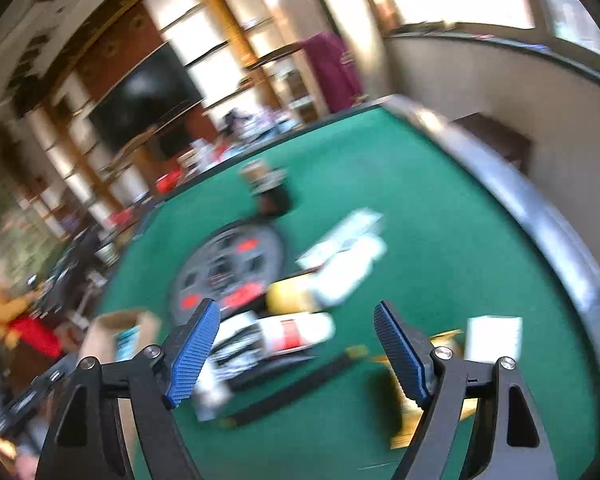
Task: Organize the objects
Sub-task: 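Move the left gripper to the white square charger and grasp it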
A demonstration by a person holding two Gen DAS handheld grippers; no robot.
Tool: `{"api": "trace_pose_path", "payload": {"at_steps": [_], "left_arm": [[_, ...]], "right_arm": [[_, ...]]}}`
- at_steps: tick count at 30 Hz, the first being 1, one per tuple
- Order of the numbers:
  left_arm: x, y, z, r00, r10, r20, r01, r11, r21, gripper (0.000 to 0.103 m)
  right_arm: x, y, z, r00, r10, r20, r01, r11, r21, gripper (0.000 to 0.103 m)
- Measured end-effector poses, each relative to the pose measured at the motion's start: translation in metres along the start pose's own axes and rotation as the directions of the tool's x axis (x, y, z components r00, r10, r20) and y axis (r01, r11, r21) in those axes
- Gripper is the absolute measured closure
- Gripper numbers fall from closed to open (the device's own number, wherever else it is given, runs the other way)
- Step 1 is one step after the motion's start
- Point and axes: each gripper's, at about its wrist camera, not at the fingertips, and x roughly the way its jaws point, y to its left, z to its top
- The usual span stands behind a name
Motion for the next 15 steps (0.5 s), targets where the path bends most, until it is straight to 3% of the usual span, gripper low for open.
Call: {"api": "trace_pose_path", "payload": {"at_steps": [2,4,6,9,12,15], "left_arm": [[0.013,-0.023,-0.003,0.999,-0.033,-0.010,0.033,0.998,0.054,0.012],[0.021,-0.048,-0.010,0.999,-0.051,0.013,0.048,0.984,0.174,0.012],[0.027,-0.071,-0.019,1.000,-0.013,0.026,0.004,0.948,0.317,0.012],[0.037,-0.090,-0.029,1.000,0.011,-0.006,-0.007,0.887,0.461,0.012],[0.046,-0.096,-0.029,0.999,0.030,-0.031,-0.009,0.844,0.536,0.012],[0.062,-0.096,-0.023,0.996,0.021,-0.089,0.034,0.820,0.572,0.012]], "right_arm": [[-0.001,-0.016,0.001,1.000,-0.018,0.017,0.018,1.000,0.019,0.019],[0.000,-0.028,-0.001,0.999,-0.028,0.026,0.028,0.999,0.024,0.019],[0.001,-0.037,-0.005,0.999,-0.040,0.028,0.039,0.999,0.024,0.019],[0.008,-0.048,-0.009,0.999,-0.037,0.022,0.036,0.999,0.035,0.019],[0.015,-0.056,-0.009,1.000,-0.018,0.015,0.017,0.998,0.059,0.019],[0.014,-0.057,-0.010,0.999,-0.015,0.032,0.013,0.999,0.046,0.019]]}}
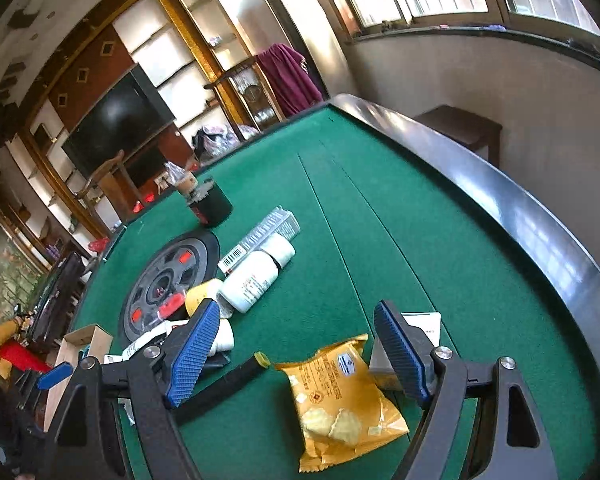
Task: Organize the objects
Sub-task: 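Move the left gripper to the white square charger and grasp it, then lift the charger with the left gripper while the right gripper grasps the red-lidded jar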
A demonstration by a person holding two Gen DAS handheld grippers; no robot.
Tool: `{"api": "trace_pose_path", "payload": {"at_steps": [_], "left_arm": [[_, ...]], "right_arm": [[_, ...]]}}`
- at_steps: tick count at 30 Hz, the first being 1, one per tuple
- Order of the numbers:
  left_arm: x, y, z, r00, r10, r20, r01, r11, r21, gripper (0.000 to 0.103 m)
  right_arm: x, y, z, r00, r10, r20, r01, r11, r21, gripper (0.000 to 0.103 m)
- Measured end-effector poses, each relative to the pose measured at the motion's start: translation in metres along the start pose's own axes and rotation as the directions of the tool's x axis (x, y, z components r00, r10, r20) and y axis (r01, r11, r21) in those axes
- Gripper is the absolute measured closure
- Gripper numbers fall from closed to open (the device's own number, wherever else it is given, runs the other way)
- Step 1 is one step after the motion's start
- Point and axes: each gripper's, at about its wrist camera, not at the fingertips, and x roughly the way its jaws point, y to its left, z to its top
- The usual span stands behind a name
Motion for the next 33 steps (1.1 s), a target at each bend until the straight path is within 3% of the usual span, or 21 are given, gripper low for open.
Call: {"api": "trace_pose_path", "payload": {"at_steps": [2,5,10,12,16,18,20,22,24,26,29,33], "left_arm": [[0.014,0.003,0.006,0.999,-0.014,-0.030,0.015,1.000,0.027,0.016],[0.030,0.003,0.012,0.996,-0.055,-0.064,0.058,0.997,0.054,0.030],[0.041,-0.004,0.017,0.994,-0.095,-0.062,0.099,0.993,0.070,0.042],[0.043,-0.005,0.018,0.994,-0.094,-0.058,0.098,0.993,0.062,0.053],[0.039,-0.007,0.018,0.995,-0.074,-0.069,0.077,0.996,0.039,0.054],[0.034,-0.011,0.018,0.995,-0.077,-0.067,0.079,0.996,0.037,0.075],[0.031,-0.010,0.017,0.992,-0.090,-0.090,0.092,0.996,0.013,0.079],[0.029,-0.012,0.013,0.992,-0.069,-0.106,0.072,0.997,0.026,0.073],[0.024,-0.013,0.009,0.994,-0.064,-0.085,0.069,0.996,0.052,0.040],[0.018,-0.008,0.007,0.996,-0.070,-0.055,0.072,0.997,0.041,0.027],[0.015,0.000,0.006,0.995,-0.086,-0.050,0.088,0.995,0.036,0.022],[0.032,-0.005,0.005,0.990,-0.080,-0.114,0.091,0.992,0.092,0.022]], "right_arm": [[-0.001,0.001,0.000,1.000,0.015,-0.002,-0.015,1.000,0.001,0.019],[-0.002,0.003,-0.002,1.000,0.026,-0.005,-0.026,1.000,-0.007,0.019],[0.000,0.009,-0.004,1.000,0.015,-0.008,-0.016,0.999,-0.033,0.018],[0.000,0.011,-0.006,1.000,0.015,-0.007,-0.015,0.999,-0.038,0.018],[0.001,0.013,-0.009,1.000,0.002,-0.006,-0.002,0.999,-0.054,0.018],[0.000,0.013,-0.009,1.000,-0.008,0.004,0.008,0.999,-0.054,0.018],[-0.001,0.010,-0.009,1.000,-0.015,0.008,0.015,0.999,-0.044,0.018],[-0.001,0.009,-0.009,1.000,-0.020,0.012,0.020,0.999,-0.039,0.018],[-0.002,0.009,-0.009,1.000,-0.023,0.016,0.024,0.999,-0.042,0.018],[-0.002,0.010,-0.009,0.999,-0.029,0.017,0.030,0.998,-0.046,0.018],[-0.002,0.010,-0.010,0.999,-0.035,0.019,0.036,0.998,-0.048,0.018],[-0.001,0.010,-0.010,0.999,-0.040,0.020,0.041,0.998,-0.050,0.018]]}}
